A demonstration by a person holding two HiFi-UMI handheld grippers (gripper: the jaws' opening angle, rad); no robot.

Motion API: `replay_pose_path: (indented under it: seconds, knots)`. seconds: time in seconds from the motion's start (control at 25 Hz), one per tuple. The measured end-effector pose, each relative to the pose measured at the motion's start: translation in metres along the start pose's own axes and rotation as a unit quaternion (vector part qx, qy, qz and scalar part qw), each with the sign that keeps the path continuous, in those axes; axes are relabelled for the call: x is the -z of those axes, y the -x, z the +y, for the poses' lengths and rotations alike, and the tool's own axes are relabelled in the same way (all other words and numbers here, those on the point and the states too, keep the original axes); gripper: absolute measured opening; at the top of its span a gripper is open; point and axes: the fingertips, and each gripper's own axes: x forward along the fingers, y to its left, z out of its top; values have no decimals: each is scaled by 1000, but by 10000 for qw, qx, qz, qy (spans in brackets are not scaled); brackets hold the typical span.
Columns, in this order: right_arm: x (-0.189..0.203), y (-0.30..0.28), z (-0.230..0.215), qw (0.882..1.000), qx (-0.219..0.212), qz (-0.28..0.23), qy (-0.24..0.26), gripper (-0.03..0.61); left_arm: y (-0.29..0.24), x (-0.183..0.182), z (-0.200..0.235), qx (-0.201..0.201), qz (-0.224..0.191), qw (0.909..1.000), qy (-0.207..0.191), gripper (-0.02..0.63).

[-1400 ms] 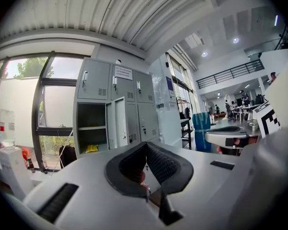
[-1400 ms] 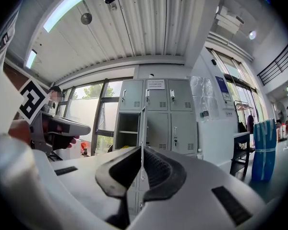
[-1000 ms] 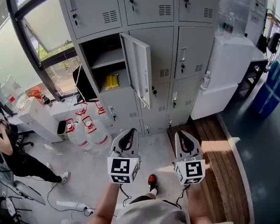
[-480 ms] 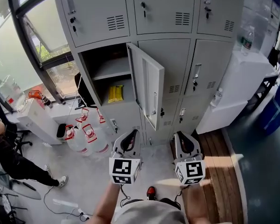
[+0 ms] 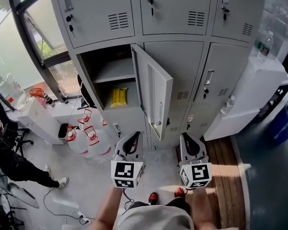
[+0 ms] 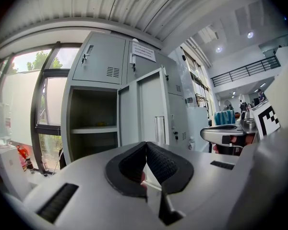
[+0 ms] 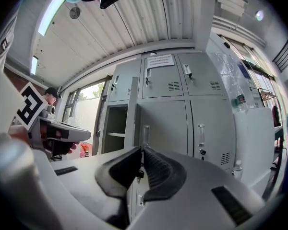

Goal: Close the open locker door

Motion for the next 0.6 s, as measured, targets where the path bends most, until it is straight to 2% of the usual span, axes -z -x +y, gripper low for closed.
replay_pose_path:
  seconds: [0.16, 0.32, 0.6]
  knots:
    - [2, -21, -14, 9997, -242, -3, -22, 28, -15, 1, 4, -257, 27, 9997, 48, 21]
    - [2, -52, -26, 9970, -769, -70, -20, 29, -34, 1, 14, -749, 57, 9971, 117, 21]
    - [0, -108, -34, 9817, -1902, -87, -95, 29, -41, 3, 25, -1884, 177, 9814, 325, 21]
